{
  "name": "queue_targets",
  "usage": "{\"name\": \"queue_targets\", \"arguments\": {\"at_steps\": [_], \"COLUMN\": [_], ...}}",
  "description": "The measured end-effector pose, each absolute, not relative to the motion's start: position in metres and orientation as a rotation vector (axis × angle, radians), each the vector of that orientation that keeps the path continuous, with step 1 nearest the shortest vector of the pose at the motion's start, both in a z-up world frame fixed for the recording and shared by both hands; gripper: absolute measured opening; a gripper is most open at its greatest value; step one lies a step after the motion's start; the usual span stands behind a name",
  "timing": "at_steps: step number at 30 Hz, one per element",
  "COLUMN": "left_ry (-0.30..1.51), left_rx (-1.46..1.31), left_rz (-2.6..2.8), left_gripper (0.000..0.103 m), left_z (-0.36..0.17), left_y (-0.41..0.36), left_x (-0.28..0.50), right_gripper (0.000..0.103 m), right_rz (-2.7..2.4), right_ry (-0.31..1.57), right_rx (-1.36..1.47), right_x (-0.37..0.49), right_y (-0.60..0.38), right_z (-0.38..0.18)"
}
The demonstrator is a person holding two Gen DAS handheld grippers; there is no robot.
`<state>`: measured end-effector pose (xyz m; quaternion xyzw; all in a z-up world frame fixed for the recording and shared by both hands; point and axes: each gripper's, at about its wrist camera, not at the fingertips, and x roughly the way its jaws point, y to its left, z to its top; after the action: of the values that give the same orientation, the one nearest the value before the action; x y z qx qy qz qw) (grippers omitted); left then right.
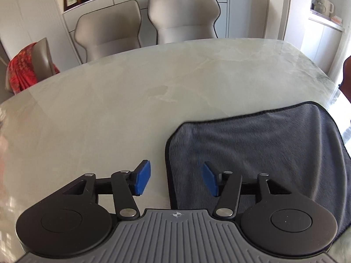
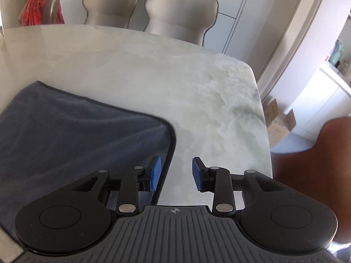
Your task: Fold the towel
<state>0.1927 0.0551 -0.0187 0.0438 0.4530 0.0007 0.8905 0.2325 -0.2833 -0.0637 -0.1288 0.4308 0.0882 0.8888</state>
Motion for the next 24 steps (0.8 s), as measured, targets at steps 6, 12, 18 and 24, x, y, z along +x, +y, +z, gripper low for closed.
{"name": "queue_targets", "arguments": {"at_steps": [6, 12, 18, 24], "left_ry": [1.037, 1.097, 1.114, 1.115], "left_rx": [0.012, -0.050, -0.060, 0.016], "left_rz": [-0.005, 0.031, 0.026, 0.034], "left_gripper": [0.061, 0.061, 0.061, 0.069], "left_z": [-0.045, -0.062, -0.071, -0.075], "left_y": [0.053, 0.059, 0.053, 0.040], "left_x": [0.135, 0.113, 0.112, 0.114], "right_gripper": [0.037, 0.037, 0.043, 0.042], "right_rz": [0.169, 0.105, 0.096, 0.125], "right_ry": [0.979, 1.042, 1.065, 1.061], "right_rx": [-0.134, -0.032, -0.002, -0.097], "right_x": [0.166, 0.127, 0.127, 0.129], "right_y": [-0.299, -0.316, -0.314, -0.297], "right_z": [-0.081, -0.100, -0.110, -0.112]}}
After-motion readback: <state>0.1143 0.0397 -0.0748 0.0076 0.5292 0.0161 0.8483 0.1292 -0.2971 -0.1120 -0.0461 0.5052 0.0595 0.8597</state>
